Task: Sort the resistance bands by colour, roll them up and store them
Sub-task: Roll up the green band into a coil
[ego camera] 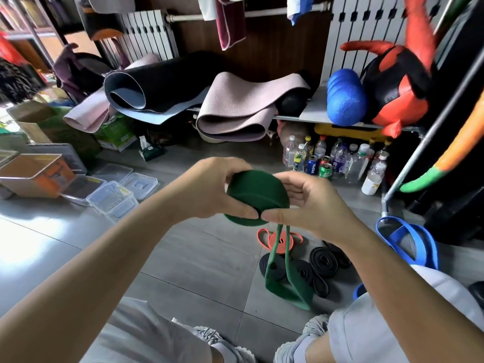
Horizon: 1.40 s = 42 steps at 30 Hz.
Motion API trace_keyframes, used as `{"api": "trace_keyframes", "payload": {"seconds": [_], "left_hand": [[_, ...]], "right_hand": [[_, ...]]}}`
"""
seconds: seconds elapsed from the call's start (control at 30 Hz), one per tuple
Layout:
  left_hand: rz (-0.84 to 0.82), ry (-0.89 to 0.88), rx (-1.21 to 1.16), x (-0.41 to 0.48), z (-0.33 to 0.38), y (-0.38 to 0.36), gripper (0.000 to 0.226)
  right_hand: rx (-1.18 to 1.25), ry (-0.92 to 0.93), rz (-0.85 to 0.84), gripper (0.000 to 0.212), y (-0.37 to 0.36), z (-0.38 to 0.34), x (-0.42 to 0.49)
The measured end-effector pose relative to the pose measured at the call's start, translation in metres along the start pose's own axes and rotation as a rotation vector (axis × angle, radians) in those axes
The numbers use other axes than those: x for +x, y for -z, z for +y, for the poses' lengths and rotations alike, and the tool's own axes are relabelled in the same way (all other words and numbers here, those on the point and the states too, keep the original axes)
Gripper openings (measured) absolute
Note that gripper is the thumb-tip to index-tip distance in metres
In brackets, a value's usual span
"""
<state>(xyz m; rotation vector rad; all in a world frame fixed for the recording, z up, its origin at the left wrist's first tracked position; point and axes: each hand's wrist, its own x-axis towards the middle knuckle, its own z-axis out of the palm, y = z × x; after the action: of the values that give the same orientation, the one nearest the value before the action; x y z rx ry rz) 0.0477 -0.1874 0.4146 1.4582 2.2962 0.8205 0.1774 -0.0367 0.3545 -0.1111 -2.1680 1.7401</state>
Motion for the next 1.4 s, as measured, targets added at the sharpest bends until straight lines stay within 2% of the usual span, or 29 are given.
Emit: {"api": "trace_keyframes", "payload": {"seconds": [0.2, 0.37, 0.47, 0.53, 0.57, 0.67, 0.73, 0.8, 0.87, 0.93, 1.03, 1.23, 1.4], "left_hand": [[0.165, -0.059, -0.479, 0.007, 0.001, 0.007, 0.052], [0.186, -0.024, -0.895, 0.008, -0.024, -0.031, 0.057], [0.126, 0.042, -1.064, 0.002, -0.04, -0.063, 0.075], [0.085, 0.104, -1.008, -0.003, -0.044, -0.072, 0.068], [0.052, 0.133, -0.884, -0.003, -0.043, -0.07, 0.064], [-0.071, 0.146, -0.326, 0.001, -0.035, -0.054, 0.078], [-0.183, 0.088, 0.013, 0.005, -0.022, -0.044, 0.083], [-0.289, 0.036, 0.239, 0.01, -0.01, -0.042, 0.067], [-0.341, 0.05, 0.338, 0.014, -0.003, -0.039, 0.054], [-0.331, 0.071, 0.304, 0.016, -0.006, -0.036, 0.051], [-0.235, 0.082, 0.091, 0.013, -0.023, -0.034, 0.048], [0.006, 0.007, -0.313, 0.001, -0.037, -0.04, 0.048], [0.146, 0.004, -0.579, -0.003, -0.044, -0.047, 0.053]], "right_hand": [[0.071, 0.039, 0.036, 0.057, 0.014, -0.014, 0.011], [0.196, -0.018, 0.052, 0.069, 0.006, 0.005, 0.009], [0.15, -0.081, 0.063, 0.054, 0.002, 0.022, 0.0], [0.062, -0.11, 0.065, 0.048, 0.001, 0.03, -0.006], [0.016, -0.119, 0.063, 0.046, 0.001, 0.033, -0.008], [-0.114, -0.145, 0.04, 0.04, -0.003, 0.034, -0.012], [-0.218, -0.158, 0.014, 0.037, -0.008, 0.034, -0.013], [-0.315, -0.16, -0.012, 0.037, -0.012, 0.033, -0.012], [-0.307, -0.176, -0.021, 0.039, -0.014, 0.035, -0.013], [-0.209, -0.206, -0.023, 0.045, -0.013, 0.037, -0.015], [-0.179, -0.22, -0.045, 0.055, -0.009, 0.042, -0.021], [-0.085, -0.196, 0.026, 0.046, -0.007, 0.041, -0.025], [-0.094, -0.179, 0.029, 0.051, -0.004, 0.047, -0.025]]}}
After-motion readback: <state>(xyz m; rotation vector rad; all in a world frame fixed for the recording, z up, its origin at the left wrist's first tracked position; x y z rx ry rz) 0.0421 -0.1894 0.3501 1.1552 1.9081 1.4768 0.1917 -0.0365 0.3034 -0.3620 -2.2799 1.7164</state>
